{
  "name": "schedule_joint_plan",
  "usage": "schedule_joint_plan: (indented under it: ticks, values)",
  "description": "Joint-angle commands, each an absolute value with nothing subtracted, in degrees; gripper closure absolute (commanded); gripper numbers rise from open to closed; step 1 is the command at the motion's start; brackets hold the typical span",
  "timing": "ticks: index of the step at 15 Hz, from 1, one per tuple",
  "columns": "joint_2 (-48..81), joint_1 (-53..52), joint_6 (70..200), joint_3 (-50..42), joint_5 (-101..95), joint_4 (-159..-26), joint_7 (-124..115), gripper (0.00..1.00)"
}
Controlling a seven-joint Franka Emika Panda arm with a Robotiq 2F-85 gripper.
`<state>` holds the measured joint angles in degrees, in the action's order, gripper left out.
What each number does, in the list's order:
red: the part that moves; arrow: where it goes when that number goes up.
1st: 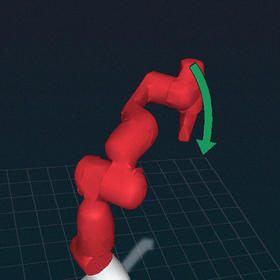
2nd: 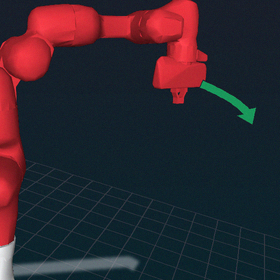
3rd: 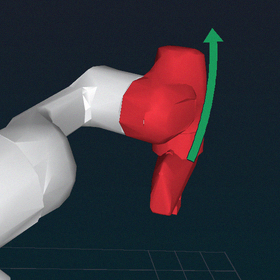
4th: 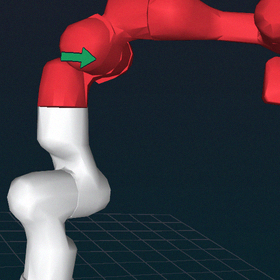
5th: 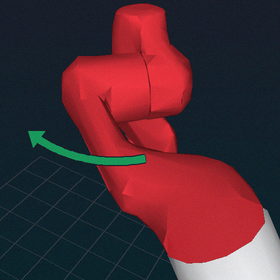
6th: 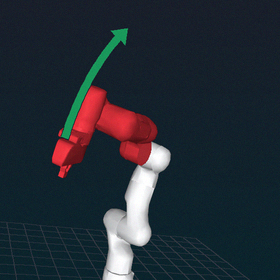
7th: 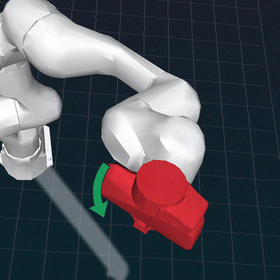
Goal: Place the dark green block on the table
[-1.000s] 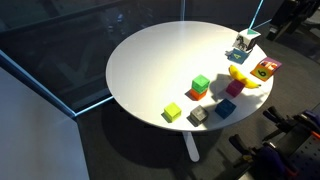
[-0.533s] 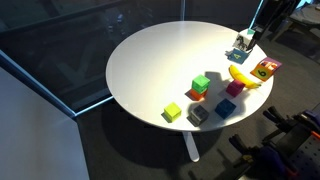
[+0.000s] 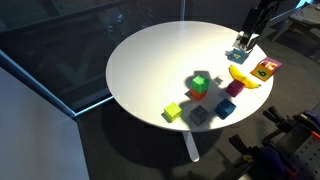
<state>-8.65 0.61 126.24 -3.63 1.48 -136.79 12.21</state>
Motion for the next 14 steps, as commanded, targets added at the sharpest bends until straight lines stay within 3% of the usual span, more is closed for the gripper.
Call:
schedule_joint_plan:
  ticks: [1, 14]
  values:
    - [-6.33, 0.05, 126.52, -1.81, -0.76, -134.86, 11.06, 0.00]
    - [-4.95, -0.90, 127.12, -0.14, -0.28, -136.24, 11.99, 0.00]
